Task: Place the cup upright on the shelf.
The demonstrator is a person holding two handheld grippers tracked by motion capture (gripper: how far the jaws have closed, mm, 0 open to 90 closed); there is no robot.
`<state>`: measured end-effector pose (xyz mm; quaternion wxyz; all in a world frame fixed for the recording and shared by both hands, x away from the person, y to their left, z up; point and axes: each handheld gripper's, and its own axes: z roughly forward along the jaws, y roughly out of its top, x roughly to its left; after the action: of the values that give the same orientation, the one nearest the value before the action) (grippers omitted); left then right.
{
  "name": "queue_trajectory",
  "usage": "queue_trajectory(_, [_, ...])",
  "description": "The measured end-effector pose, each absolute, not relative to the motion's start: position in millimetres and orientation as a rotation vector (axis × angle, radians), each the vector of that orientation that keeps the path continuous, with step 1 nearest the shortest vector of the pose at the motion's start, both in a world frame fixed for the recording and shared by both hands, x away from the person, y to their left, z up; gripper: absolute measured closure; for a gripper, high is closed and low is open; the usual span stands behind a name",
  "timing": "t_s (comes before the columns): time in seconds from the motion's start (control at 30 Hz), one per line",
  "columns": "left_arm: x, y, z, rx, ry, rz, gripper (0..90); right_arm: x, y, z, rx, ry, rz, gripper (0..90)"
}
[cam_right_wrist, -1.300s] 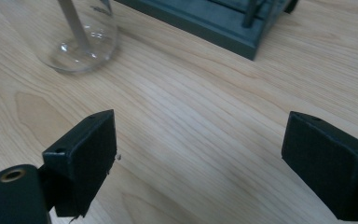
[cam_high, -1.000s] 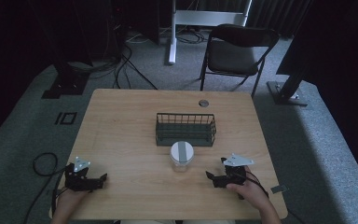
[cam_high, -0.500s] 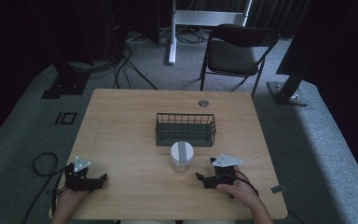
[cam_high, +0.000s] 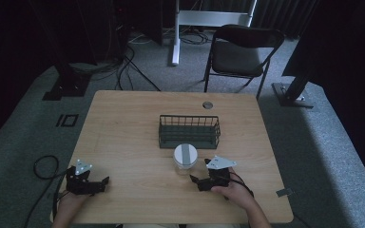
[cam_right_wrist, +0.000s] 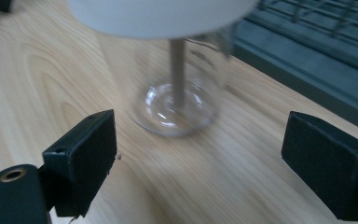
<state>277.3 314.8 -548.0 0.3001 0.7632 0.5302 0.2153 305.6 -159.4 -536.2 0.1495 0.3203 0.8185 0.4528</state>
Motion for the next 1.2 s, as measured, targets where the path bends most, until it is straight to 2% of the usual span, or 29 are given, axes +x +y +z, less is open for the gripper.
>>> queue_trajectory(1.2, [277,315,-548,2.027,1.407,0.571,0.6,312,-112,-536,1.018,2.163,1.441,9.9])
